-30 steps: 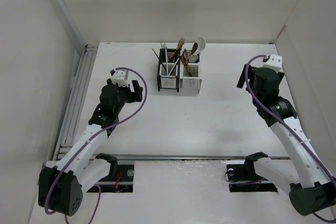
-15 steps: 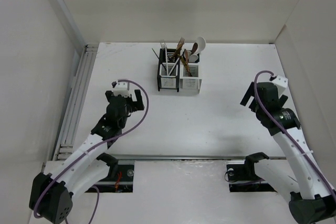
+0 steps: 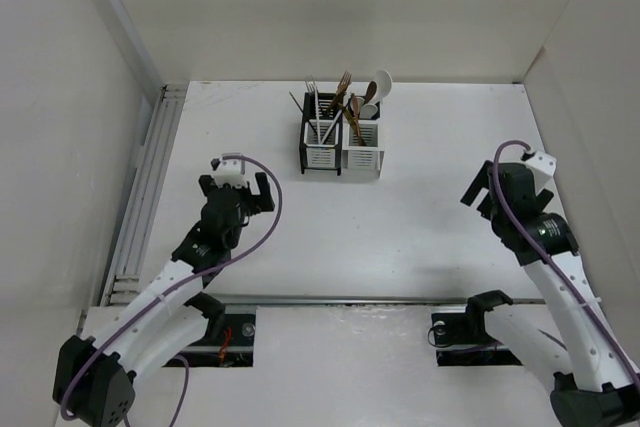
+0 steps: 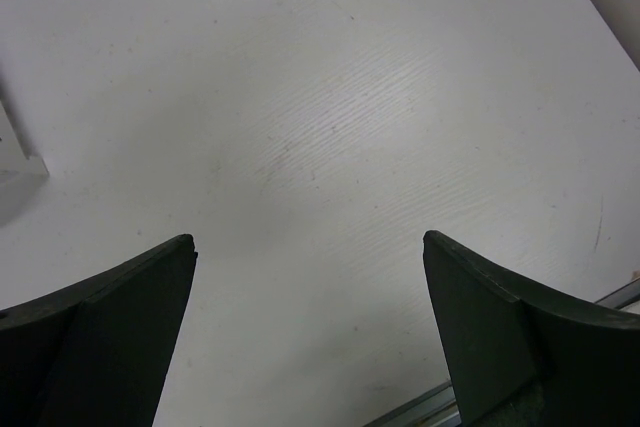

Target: Sort the eating utensils into containers

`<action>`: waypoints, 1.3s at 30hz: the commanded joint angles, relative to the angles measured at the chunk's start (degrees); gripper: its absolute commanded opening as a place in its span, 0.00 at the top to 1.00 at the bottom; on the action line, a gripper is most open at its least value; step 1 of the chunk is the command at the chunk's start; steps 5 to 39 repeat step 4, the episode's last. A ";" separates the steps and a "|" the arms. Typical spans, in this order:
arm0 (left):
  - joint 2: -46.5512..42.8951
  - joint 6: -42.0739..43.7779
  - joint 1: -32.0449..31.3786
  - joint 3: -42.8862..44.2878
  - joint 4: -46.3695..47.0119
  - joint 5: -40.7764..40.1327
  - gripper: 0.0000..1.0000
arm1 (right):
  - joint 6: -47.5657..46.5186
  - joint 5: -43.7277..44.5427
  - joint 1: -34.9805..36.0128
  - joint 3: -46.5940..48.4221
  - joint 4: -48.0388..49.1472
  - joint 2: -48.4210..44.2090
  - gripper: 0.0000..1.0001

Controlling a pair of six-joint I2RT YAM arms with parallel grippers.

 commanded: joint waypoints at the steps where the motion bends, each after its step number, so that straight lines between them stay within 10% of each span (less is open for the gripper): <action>1: -1.40 -0.26 -0.32 -0.43 2.44 -1.02 0.07 | 0.88 0.17 -0.20 1.74 -0.57 -1.81 0.00; 39: -1.40 -0.26 -0.32 -0.96 2.44 -1.02 0.07 | 0.88 -0.45 -0.20 0.60 1.89 -4.36 0.00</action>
